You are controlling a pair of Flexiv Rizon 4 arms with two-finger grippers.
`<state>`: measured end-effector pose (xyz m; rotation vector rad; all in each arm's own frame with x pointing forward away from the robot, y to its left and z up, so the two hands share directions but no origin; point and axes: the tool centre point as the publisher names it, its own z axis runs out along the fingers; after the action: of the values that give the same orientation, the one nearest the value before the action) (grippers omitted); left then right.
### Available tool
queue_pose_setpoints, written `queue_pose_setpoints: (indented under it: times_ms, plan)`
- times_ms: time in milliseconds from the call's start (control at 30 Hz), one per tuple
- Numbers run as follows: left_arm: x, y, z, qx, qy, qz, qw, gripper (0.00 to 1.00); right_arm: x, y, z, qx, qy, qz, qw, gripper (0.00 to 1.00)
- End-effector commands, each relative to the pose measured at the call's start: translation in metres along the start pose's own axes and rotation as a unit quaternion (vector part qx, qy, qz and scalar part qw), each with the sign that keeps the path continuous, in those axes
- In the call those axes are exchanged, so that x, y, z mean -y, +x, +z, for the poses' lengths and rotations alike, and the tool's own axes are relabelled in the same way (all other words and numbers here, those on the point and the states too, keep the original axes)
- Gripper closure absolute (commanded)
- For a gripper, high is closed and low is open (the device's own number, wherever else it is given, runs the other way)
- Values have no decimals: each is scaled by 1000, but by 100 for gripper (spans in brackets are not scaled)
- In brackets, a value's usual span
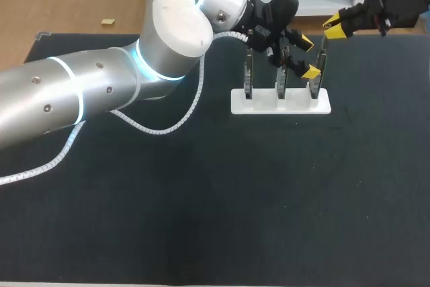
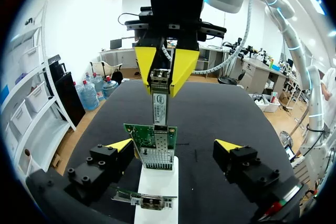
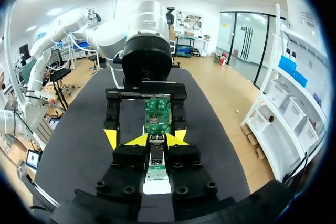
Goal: Pick up the optical module with the left hand, and insert it into the network port with the right hand.
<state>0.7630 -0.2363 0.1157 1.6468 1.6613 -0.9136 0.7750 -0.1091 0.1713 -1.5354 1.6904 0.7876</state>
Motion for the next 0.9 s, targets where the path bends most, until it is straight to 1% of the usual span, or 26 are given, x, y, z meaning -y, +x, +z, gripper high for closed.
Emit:
queue_pose_setpoints:
  times_ms: [33, 900]
  plan:
    - [-1, -1, 0, -2, 0, -1, 1000, 0, -3, 1, 2, -1, 3, 2, 1000, 100]
    - [-1, -1, 0, -2, 0, -1, 1000, 0, -3, 7, 7, -9, -6, 9, 1000, 100]
